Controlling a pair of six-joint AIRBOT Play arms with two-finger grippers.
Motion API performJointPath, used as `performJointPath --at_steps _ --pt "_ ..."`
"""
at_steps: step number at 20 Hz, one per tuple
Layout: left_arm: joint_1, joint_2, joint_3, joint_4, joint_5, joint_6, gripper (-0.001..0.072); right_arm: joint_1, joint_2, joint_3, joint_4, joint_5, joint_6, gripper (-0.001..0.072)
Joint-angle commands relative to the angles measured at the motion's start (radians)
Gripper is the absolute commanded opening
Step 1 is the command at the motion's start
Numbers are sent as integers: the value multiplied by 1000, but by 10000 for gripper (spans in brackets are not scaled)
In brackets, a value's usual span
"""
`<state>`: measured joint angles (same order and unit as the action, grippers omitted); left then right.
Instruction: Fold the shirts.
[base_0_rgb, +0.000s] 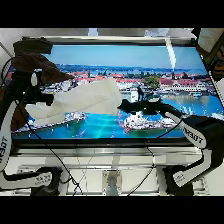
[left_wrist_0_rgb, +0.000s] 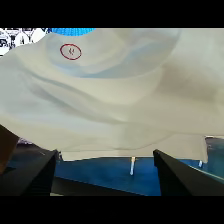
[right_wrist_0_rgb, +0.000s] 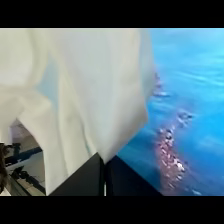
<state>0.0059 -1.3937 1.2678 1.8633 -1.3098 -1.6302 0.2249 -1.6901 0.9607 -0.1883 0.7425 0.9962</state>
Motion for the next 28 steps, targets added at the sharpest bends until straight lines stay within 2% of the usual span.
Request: performJointPath --at_steps 1,7,9,12,16,20,23,24,25,26,28 --pt "1 0 0 0 -9 0 692 -104 74 3 -82 90 -13 32" --pt "0 0 -1 -82 -19 -1 692 -346 357 3 -591 236 224 31" --pt "0 0 0 -127 -14 0 693 -399 410 3 -705 280 265 31" --pt "0 0 -1 -138 -26 10 692 -459 423 3 -729 320 265 31" --pt "1 -2 -51 -221 -24 83 692 -502 424 3 -750 319 265 31" --pt "1 -27 -111 -229 62 84 692 -502 424 3 -758 326 265 31" --pt "1 -55 -113 -290 179 84 687 -502 424 3 -758 333 265 31" --pt "1 -60 -113 -328 227 83 663 -502 424 3 -759 340 265 31" --pt "1 -69 -113 -377 262 83 583 -502 424 3 -759 346 265 31" --pt "1 -84 -112 -425 276 83 441 -502 424 3 -759 348 265 31" --pt "0 -114 -112 -491 269 83 204 -502 424 3 -758 355 265 31"
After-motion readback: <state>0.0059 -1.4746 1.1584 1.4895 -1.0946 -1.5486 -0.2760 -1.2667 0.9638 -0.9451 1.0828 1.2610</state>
